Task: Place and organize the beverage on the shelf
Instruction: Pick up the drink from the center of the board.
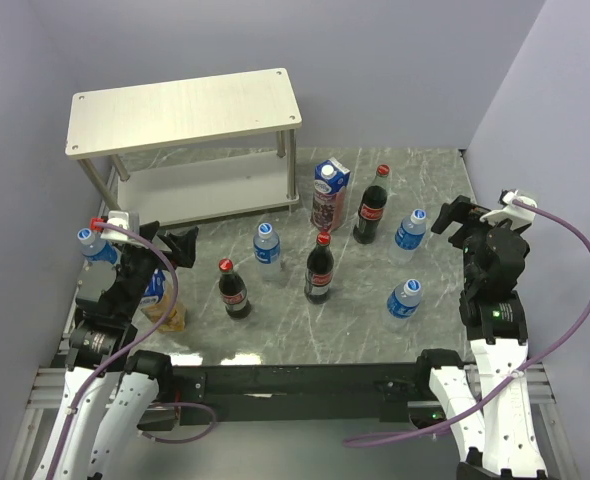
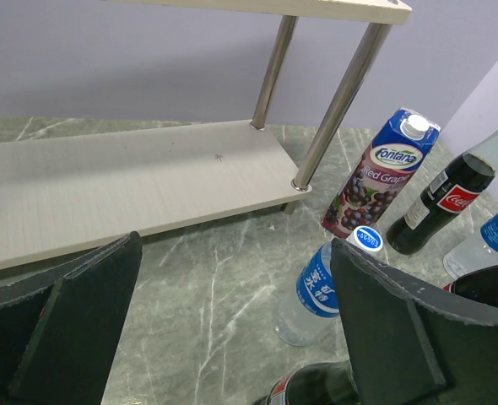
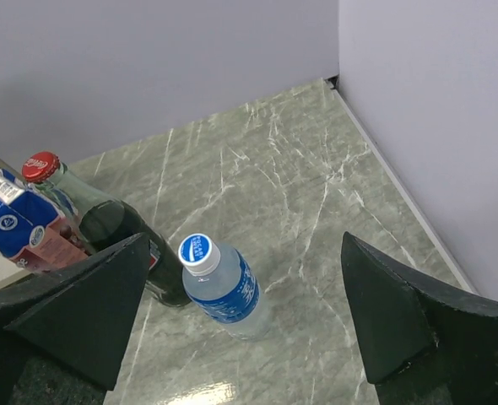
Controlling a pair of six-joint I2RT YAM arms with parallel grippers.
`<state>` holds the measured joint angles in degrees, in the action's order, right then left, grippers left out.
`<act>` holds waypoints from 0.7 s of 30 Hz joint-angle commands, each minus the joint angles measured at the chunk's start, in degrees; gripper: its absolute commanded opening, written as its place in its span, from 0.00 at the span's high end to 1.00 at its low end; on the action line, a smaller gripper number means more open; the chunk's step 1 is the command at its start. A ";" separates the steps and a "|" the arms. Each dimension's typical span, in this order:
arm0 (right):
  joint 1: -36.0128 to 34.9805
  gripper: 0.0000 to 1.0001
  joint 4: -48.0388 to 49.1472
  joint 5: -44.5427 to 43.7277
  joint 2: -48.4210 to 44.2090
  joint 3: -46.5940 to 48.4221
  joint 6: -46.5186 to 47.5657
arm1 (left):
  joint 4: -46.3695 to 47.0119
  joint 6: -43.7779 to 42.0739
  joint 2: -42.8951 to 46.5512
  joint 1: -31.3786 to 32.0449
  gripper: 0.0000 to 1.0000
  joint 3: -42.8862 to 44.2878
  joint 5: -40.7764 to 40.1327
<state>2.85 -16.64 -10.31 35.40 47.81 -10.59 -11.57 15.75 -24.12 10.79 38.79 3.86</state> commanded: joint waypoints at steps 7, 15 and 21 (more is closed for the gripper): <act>-0.22 0.00 0.74 0.02 -0.68 2.81 0.04 | 2.26 -0.28 0.30 -0.33 0.01 0.06 1.15; -0.22 0.00 1.17 0.37 -1.29 2.20 0.83 | 1.99 -0.28 0.04 -0.33 0.01 0.15 1.42; -0.30 0.00 1.44 4.49 -1.65 1.58 4.34 | 2.17 -0.28 0.48 -0.33 0.01 0.06 1.50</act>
<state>2.85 -16.73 -8.71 34.63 47.99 -9.06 -11.60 15.75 -24.10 10.79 38.79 4.27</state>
